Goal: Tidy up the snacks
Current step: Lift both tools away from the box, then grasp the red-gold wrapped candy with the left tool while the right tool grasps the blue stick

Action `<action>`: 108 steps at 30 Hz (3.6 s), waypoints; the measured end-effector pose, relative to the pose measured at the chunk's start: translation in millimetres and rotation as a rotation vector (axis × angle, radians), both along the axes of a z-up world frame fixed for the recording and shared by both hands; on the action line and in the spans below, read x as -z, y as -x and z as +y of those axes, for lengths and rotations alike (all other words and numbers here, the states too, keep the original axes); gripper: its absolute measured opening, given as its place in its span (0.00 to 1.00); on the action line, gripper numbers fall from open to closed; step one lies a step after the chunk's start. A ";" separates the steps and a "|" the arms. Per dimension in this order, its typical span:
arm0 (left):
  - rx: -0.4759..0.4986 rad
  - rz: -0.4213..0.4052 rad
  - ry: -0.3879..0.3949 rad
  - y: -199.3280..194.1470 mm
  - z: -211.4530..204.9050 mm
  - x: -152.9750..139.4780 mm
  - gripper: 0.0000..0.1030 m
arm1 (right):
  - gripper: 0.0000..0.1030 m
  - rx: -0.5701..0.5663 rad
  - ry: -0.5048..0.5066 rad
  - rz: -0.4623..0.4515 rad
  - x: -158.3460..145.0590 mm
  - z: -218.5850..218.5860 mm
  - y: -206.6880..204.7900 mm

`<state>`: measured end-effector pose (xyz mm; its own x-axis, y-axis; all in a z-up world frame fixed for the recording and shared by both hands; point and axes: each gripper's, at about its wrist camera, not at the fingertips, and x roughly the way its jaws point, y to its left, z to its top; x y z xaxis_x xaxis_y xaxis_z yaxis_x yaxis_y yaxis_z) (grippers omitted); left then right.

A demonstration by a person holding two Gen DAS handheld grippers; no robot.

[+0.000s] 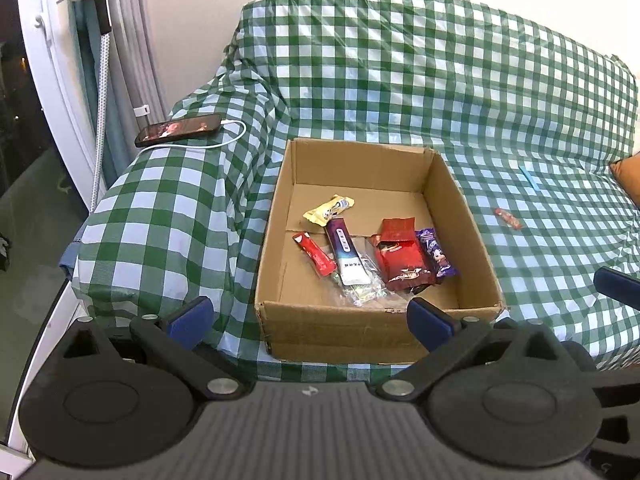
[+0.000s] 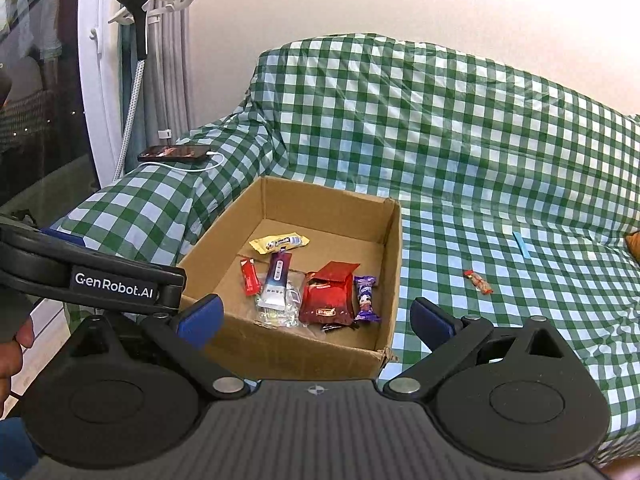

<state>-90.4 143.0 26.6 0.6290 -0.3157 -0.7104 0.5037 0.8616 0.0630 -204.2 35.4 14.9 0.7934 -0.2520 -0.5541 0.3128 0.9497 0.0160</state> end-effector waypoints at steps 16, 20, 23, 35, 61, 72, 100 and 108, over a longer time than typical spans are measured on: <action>0.001 0.024 -0.020 -4.4 -1.6 8.4 1.00 | 0.97 -0.001 -0.010 0.011 6.7 0.8 4.1; 0.002 0.033 -0.028 -5.9 -2.7 11.1 1.00 | 0.97 -0.005 -0.018 0.020 12.1 -2.2 1.8; 0.003 0.036 -0.034 -6.3 -4.2 13.0 1.00 | 0.97 -0.006 -0.024 0.026 14.3 -3.6 3.2; 0.006 0.050 -0.074 -8.8 -14.9 21.1 1.00 | 0.97 -0.009 -0.070 0.045 19.8 -14.7 4.7; 0.247 0.332 -0.136 -65.1 -357.5 71.1 1.00 | 0.98 0.555 -0.152 0.033 77.3 -289.1 101.2; 0.067 0.533 -0.214 -158.6 -541.0 219.5 1.00 | 0.99 0.536 -0.068 0.062 192.0 -509.4 11.4; 0.229 0.445 -0.188 -162.1 -517.1 204.7 0.19 | 0.19 0.386 -0.090 0.020 246.9 -586.6 -160.3; 0.334 0.419 -0.123 -104.6 -418.6 129.7 0.19 | 0.19 0.398 -0.129 -0.046 175.0 -461.1 -64.8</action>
